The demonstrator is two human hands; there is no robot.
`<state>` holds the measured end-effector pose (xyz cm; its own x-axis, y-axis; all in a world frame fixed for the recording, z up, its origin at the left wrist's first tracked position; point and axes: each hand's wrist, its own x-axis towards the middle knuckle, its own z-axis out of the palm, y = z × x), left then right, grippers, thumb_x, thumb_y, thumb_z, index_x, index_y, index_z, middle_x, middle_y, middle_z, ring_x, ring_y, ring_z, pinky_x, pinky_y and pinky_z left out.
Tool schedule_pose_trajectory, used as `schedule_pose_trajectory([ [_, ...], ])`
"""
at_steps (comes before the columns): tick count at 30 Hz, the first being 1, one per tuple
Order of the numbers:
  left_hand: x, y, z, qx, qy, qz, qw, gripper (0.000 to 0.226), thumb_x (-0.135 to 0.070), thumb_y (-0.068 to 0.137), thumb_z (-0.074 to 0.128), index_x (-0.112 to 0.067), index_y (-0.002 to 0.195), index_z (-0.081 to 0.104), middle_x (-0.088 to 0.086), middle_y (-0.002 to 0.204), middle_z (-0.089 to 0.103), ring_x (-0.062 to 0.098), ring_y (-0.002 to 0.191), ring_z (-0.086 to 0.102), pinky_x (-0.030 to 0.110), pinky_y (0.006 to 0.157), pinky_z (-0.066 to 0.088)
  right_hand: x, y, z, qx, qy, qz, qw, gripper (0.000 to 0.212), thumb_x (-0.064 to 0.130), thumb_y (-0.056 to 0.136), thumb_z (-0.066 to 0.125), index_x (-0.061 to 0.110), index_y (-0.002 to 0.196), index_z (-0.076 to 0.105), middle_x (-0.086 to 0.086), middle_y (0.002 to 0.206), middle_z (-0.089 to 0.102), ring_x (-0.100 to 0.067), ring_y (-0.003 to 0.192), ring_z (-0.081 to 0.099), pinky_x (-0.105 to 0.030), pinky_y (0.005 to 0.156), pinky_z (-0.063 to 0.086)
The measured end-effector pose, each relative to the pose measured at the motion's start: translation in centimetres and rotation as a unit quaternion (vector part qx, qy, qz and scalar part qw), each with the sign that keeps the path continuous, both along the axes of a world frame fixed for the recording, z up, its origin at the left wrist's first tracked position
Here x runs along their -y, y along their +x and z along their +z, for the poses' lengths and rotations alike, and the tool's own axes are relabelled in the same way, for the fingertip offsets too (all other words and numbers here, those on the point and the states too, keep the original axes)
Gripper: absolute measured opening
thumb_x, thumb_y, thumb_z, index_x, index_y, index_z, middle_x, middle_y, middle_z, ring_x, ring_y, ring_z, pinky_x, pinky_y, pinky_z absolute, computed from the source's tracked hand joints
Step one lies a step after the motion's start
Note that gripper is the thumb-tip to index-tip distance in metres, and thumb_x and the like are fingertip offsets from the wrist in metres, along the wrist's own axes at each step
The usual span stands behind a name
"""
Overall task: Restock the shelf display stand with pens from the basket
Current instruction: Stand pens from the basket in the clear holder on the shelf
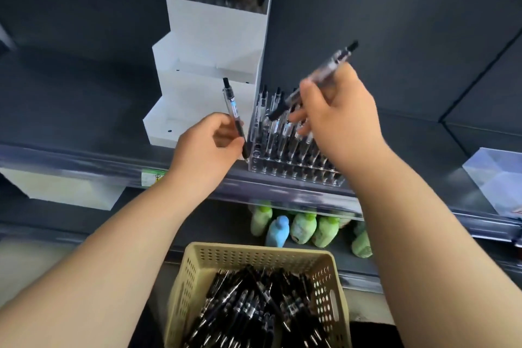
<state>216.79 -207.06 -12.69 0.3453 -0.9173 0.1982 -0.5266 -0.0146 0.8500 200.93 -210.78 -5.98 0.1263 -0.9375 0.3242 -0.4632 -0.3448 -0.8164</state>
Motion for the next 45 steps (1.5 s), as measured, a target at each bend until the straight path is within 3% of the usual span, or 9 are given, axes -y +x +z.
schedule_pose_trajectory([
  [5, 2.1, 0.2, -0.4, -0.034, -0.004, 0.011, 0.999, 0.017, -0.017, 0.086, 0.064, -0.028, 0.098, 0.061, -0.02, 0.087, 0.064, -0.001, 0.084, 0.061, -0.001, 0.063, 0.039, 3.1, 2.2, 0.7, -0.1, -0.065, 0.014, 0.993, 0.014, 0.019, 0.09, 0.054, 0.017, 0.099, 0.043, 0.01, 0.078, 0.057, -0.011, 0.072, 0.059, -0.018, 0.064, 0.049],
  [8, 2.7, 0.3, -0.5, -0.033, -0.01, 0.009, 0.999, 0.016, -0.018, 0.086, 0.064, -0.028, 0.098, 0.062, -0.021, 0.085, 0.063, -0.006, 0.082, 0.059, -0.004, 0.06, 0.036, 4.1, 2.7, 0.2, -0.187, -0.063, 0.013, 0.98, 0.021, 0.017, 0.088, 0.051, 0.013, 0.108, 0.044, 0.0, 0.086, 0.061, -0.025, 0.082, 0.06, -0.04, 0.076, 0.053],
  [10, 2.9, 0.3, -0.6, -0.03, -0.011, 0.008, 0.999, 0.015, -0.018, 0.086, 0.064, -0.028, 0.097, 0.062, -0.021, 0.085, 0.063, -0.008, 0.08, 0.058, -0.005, 0.06, 0.035, 4.5, 2.9, -0.4, -0.235, -0.058, 0.016, 0.97, 0.023, 0.018, 0.086, 0.051, 0.012, 0.108, 0.046, -0.003, 0.089, 0.063, -0.029, 0.087, 0.059, -0.045, 0.082, 0.049],
  [19, 3.5, 0.8, -1.1, -0.032, -0.012, 0.006, 0.999, 0.014, -0.02, 0.085, 0.065, -0.026, 0.097, 0.064, -0.019, 0.085, 0.063, -0.008, 0.08, 0.058, -0.002, 0.059, 0.036, 5.8, 3.4, -2.5, -0.357, -0.092, -0.029, 0.929, 0.024, 0.034, 0.084, 0.058, 0.018, 0.102, 0.061, -0.001, 0.124, 0.049, -0.027, 0.118, 0.037, -0.035, 0.094, 0.032],
  [24, 3.5, 0.8, -1.0, -0.034, -0.012, 0.001, 0.999, 0.014, -0.021, 0.085, 0.065, -0.027, 0.098, 0.063, -0.016, 0.087, 0.065, -0.003, 0.082, 0.06, -0.001, 0.06, 0.037, 6.0, 3.7, -2.7, -0.413, -0.097, -0.025, 0.905, 0.017, 0.037, 0.081, 0.058, 0.022, 0.089, 0.058, 0.005, 0.128, 0.045, -0.025, 0.121, 0.032, -0.035, 0.095, 0.026],
  [29, 3.5, 0.9, -1.1, -0.029, -0.007, -0.004, 1.0, 0.016, -0.021, 0.085, 0.064, -0.026, 0.1, 0.063, -0.014, 0.09, 0.066, 0.002, 0.082, 0.061, 0.0, 0.061, 0.037, 6.1, 3.8, -2.5, -0.416, -0.085, -0.033, 0.905, 0.026, 0.037, 0.08, 0.059, 0.025, 0.103, 0.06, 0.003, 0.129, 0.045, -0.025, 0.122, 0.033, -0.036, 0.095, 0.027],
  [34, 3.7, 0.6, -1.4, -0.021, -0.014, -0.017, 1.0, 0.022, -0.017, 0.086, 0.063, -0.024, 0.107, 0.064, -0.012, 0.092, 0.066, 0.006, 0.084, 0.062, -0.002, 0.063, 0.037, 6.2, 3.7, -2.0, -0.403, -0.144, -0.038, 0.903, 0.034, 0.033, 0.082, 0.058, 0.028, 0.116, 0.057, 0.003, 0.126, 0.05, -0.024, 0.119, 0.037, -0.033, 0.089, 0.028],
  [40, 4.1, -0.1, -2.1, 0.019, -0.029, -0.032, 0.999, 0.025, -0.015, 0.087, 0.064, -0.017, 0.112, 0.064, -0.009, 0.09, 0.063, 0.008, 0.081, 0.059, -0.003, 0.065, 0.035, 6.1, 3.4, -2.0, -0.402, -0.187, -0.015, 0.896, 0.025, 0.026, 0.088, 0.056, 0.032, 0.111, 0.064, 0.005, 0.119, 0.055, -0.023, 0.117, 0.04, -0.031, 0.085, 0.025],
  [45, 4.4, -0.6, -3.0, 0.078, -0.028, -0.052, 0.995, 0.026, -0.011, 0.086, 0.064, -0.014, 0.112, 0.064, -0.005, 0.092, 0.064, 0.009, 0.082, 0.059, 0.005, 0.071, 0.036, 6.0, 3.3, -1.9, -0.396, -0.195, -0.019, 0.897, 0.02, 0.025, 0.088, 0.055, 0.031, 0.102, 0.068, 0.005, 0.112, 0.057, -0.023, 0.112, 0.043, -0.03, 0.081, 0.025],
])
